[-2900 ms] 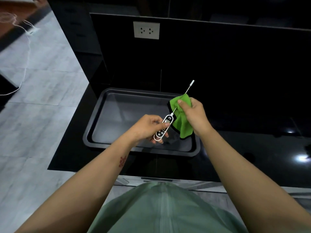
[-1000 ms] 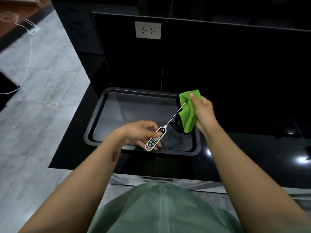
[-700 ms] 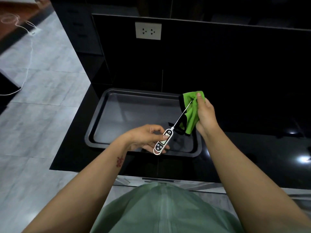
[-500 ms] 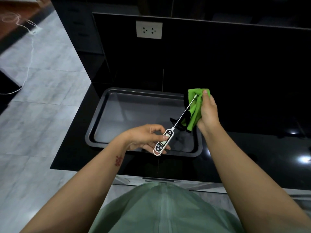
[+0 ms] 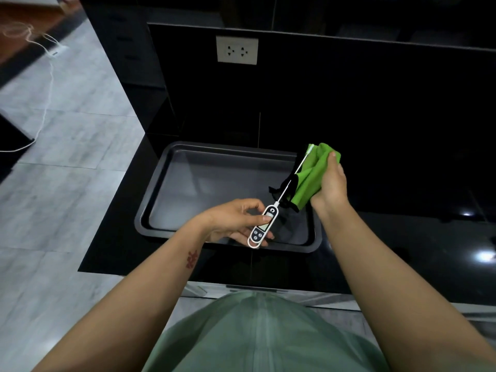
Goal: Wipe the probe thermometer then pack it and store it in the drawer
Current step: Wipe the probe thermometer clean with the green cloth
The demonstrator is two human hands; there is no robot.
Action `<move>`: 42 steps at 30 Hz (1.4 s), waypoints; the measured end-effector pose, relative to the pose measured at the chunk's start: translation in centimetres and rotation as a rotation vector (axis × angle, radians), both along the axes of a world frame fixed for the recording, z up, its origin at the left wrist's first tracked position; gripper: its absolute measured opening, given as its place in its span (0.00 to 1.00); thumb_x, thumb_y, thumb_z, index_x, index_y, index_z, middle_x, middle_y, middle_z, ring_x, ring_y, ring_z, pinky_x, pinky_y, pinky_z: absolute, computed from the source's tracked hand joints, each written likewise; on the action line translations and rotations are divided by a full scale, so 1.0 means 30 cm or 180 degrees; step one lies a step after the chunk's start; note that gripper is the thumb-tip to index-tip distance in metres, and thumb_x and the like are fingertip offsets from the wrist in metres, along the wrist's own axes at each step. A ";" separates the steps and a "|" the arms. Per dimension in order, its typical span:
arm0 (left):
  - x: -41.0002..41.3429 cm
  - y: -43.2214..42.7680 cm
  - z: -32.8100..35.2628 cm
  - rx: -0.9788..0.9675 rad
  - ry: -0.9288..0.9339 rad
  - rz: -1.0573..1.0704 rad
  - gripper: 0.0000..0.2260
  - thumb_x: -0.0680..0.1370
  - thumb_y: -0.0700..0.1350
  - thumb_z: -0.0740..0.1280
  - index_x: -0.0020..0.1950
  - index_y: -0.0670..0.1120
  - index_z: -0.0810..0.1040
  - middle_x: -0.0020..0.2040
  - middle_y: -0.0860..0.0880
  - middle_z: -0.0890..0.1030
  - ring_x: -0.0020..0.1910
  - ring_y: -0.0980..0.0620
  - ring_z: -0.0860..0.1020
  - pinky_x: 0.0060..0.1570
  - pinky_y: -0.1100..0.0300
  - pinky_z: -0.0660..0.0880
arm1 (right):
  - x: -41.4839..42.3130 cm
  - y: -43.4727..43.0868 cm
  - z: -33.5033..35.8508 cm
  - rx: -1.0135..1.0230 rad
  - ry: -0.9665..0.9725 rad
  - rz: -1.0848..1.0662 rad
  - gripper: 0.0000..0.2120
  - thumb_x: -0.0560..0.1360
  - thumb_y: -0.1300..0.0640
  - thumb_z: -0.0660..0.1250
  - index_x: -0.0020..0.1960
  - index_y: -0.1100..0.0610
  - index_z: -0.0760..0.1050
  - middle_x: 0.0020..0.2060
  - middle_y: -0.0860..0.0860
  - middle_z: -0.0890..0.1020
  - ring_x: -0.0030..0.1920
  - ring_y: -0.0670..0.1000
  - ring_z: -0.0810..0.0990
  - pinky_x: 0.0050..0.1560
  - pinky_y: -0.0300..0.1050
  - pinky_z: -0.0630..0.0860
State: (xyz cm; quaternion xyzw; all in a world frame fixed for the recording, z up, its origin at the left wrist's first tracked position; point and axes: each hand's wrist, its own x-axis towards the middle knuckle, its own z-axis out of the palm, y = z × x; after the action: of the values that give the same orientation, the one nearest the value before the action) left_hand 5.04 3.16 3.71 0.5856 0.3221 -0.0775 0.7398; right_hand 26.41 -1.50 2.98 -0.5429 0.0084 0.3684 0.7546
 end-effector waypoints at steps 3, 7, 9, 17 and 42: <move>-0.006 0.006 0.001 -0.0029 -0.0013 0.0122 0.07 0.80 0.45 0.65 0.55 0.45 0.71 0.53 0.36 0.83 0.50 0.38 0.83 0.48 0.51 0.81 | 0.016 -0.007 0.002 0.0036 -0.0039 0.0063 0.10 0.81 0.49 0.60 0.52 0.53 0.77 0.46 0.53 0.83 0.45 0.51 0.83 0.48 0.48 0.81; 0.008 0.012 0.003 0.0035 0.0023 0.0203 0.04 0.80 0.44 0.66 0.52 0.45 0.73 0.51 0.35 0.84 0.45 0.40 0.84 0.45 0.52 0.82 | -0.021 -0.006 0.004 -0.0128 -0.0351 0.0762 0.11 0.80 0.51 0.63 0.52 0.56 0.79 0.43 0.53 0.85 0.41 0.51 0.84 0.48 0.47 0.81; 0.016 0.016 0.006 0.0162 0.0060 0.0211 0.05 0.80 0.45 0.66 0.52 0.45 0.74 0.50 0.36 0.84 0.46 0.39 0.84 0.48 0.49 0.81 | -0.038 0.001 0.006 -0.0167 -0.0592 0.0962 0.09 0.79 0.52 0.65 0.50 0.56 0.80 0.40 0.52 0.85 0.39 0.50 0.84 0.46 0.46 0.81; 0.021 0.018 0.006 0.0529 0.0041 0.0540 0.08 0.79 0.45 0.67 0.54 0.42 0.77 0.46 0.38 0.85 0.41 0.41 0.84 0.41 0.53 0.81 | -0.066 -0.011 0.011 -0.0361 -0.1048 0.1458 0.06 0.79 0.56 0.65 0.48 0.55 0.79 0.38 0.49 0.85 0.38 0.47 0.84 0.41 0.43 0.79; 0.028 0.005 0.015 0.0656 -0.0082 0.0891 0.11 0.78 0.45 0.69 0.54 0.38 0.78 0.44 0.37 0.85 0.36 0.43 0.84 0.42 0.50 0.81 | -0.068 -0.040 0.014 -0.0762 -0.1515 0.1834 0.04 0.78 0.56 0.67 0.48 0.54 0.80 0.41 0.53 0.85 0.39 0.51 0.84 0.46 0.48 0.80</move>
State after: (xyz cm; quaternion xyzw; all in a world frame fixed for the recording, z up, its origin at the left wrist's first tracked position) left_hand 5.88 3.31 4.15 0.6087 0.3972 0.0672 0.6835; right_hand 24.37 -2.69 3.39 -0.6775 -0.2767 0.4255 0.5324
